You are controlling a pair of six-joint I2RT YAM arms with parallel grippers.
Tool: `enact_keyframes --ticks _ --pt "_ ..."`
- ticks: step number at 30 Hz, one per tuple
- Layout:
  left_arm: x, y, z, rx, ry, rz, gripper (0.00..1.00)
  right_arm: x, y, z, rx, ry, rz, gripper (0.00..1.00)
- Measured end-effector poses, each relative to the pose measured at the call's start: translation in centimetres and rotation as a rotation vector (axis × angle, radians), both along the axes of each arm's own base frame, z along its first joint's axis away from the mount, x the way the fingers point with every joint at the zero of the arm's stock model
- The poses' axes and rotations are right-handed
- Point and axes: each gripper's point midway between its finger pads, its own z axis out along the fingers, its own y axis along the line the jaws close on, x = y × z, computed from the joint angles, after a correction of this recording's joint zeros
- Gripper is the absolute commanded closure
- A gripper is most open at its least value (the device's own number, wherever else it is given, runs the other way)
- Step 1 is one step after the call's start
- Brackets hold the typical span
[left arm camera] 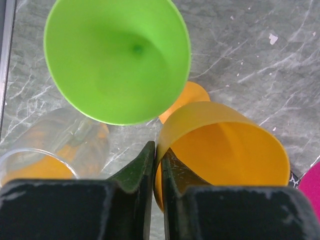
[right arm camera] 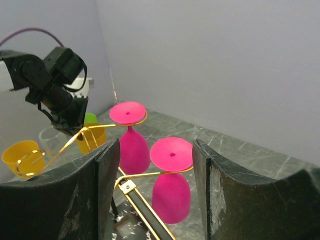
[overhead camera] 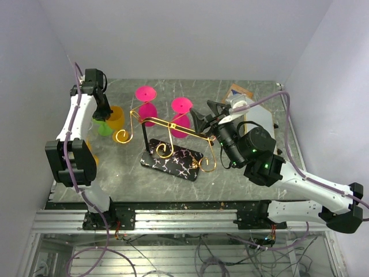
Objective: Take the wine glass off the wine glass rack
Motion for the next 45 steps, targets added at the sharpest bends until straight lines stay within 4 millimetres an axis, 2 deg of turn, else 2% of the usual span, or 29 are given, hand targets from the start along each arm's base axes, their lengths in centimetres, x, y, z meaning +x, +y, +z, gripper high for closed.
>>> enact_keyframes --ticks 7,10,13,14,16,18,21,25,28,30,33,34,41,45 --pt "0.1 -0.6 0.1 0.020 -0.001 -0.035 0.56 0.9 1.0 -1.2 -0.130 0.048 -0.028 0.42" --pt "0.0 -0.5 0.1 0.028 0.004 -0.038 0.53 1.2 1.7 -1.6 -0.165 0.072 -0.026 0.42" --pt "-0.4 -0.5 0.4 0.031 0.010 -0.040 0.52 1.3 2.0 -2.3 -0.207 0.102 -0.022 0.57" --pt "-0.5 -0.4 0.7 0.033 0.006 -0.040 0.51 1.4 2.1 -2.4 -0.216 0.109 -0.022 0.58" --pt "-0.7 -0.4 2.0 0.038 -0.019 -0.040 0.49 1.5 2.3 -2.9 -0.234 0.127 -0.019 0.57" --pt "-0.9 -0.4 4.5 0.041 -0.076 -0.039 0.48 1.5 2.4 -3.4 -0.256 0.146 -0.020 0.55" --pt "-1.5 -0.5 9.0 0.042 -0.194 -0.039 0.44 1.6 2.6 -3.9 -0.282 0.166 -0.020 0.44" --pt "-3.6 -1.2 14.3 0.012 -0.349 -0.051 0.43 1.8 2.7 -4.1 -0.305 0.183 -0.021 0.41" --pt "-5.5 -2.0 17.0 -0.029 -0.435 -0.060 0.42 2.0 3.1 -4.2 -0.328 0.196 -0.022 0.34" --pt "-6.8 -2.6 18.2 -0.060 -0.482 -0.064 0.41 2.2 3.5 -4.5 -0.346 0.205 -0.020 0.25" --pt "-8.9 -3.4 18.7 -0.106 -0.519 -0.066 0.26 2.6 4.1 -5.6 -0.392 0.227 -0.016 0.15" --pt "-9.4 -3.6 18.7 -0.119 -0.527 -0.064 0.23 2.8 4.3 -6.0 -0.407 0.234 -0.016 0.12" --pt "-13.8 -5.8 18.0 -0.255 -0.583 -0.065 0.19 5.4 5.9 -7.8 -0.497 0.293 -0.026 0.04" --pt "-15.8 -6.9 19.2 -0.333 -0.652 -0.069 0.19 6.4 6.5 -9.2 -0.550 0.324 -0.032 0.05"
